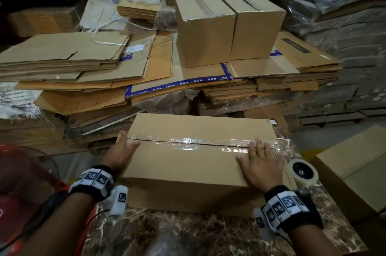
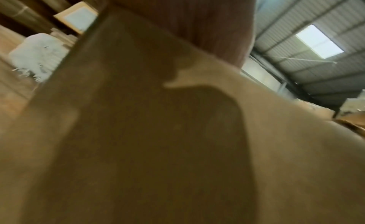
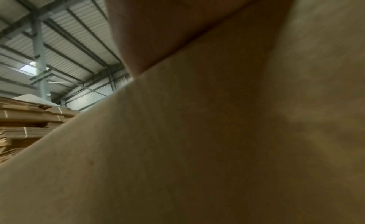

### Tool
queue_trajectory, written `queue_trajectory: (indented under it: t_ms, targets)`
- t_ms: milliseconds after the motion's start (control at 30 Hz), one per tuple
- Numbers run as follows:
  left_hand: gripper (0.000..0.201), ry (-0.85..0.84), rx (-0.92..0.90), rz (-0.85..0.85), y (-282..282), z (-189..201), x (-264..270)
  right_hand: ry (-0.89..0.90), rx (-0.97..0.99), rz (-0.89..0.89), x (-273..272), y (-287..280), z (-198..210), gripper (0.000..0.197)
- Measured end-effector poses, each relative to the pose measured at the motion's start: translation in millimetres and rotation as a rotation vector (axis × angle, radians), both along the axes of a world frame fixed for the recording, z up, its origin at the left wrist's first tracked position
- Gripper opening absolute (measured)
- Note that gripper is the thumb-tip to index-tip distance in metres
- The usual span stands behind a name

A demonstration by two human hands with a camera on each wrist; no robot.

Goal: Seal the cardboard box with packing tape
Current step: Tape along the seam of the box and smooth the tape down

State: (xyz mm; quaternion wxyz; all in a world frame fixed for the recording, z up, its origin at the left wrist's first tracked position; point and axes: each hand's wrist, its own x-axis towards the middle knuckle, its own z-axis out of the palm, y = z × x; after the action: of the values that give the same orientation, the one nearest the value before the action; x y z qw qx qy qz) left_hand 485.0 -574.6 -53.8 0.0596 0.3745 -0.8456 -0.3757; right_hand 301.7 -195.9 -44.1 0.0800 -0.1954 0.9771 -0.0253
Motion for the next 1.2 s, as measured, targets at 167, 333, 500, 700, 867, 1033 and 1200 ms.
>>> queue_trajectory:
  t_ms: [167, 333, 500, 700, 867, 1033, 1200]
  targets:
    - [0.032, 0.203, 0.308, -0.017, -3, 6, 5, -0.053, -0.071, -0.107, 16, -42, 0, 0.093]
    - [0.039, 0.144, 0.377, 0.169, -15, 0, 22, -0.046, -0.046, 0.010, 8, -67, 4, 0.105]
    - [0.036, 0.204, 0.402, 0.359, -3, 2, 45, -0.112, -0.021, 0.174, -2, -96, 10, 0.098]
    - [0.031, 0.303, 0.497, 0.462, 16, -6, 72, -0.078, -0.015, 0.347, 29, -113, 7, 0.097]
    - [0.030, 0.283, 0.398, 0.488, 34, -4, 76, -0.034, -0.073, 0.602, 87, -141, -1, 0.087]
    - [0.024, 0.487, 0.590, 0.564, 69, -3, 77, 0.002, -0.185, 0.713, 64, -148, 3, 0.063]
    - [0.028, 0.550, 0.643, 0.548, 89, -25, 69, 0.133, -0.295, 0.593, 39, -133, 7, 0.040]
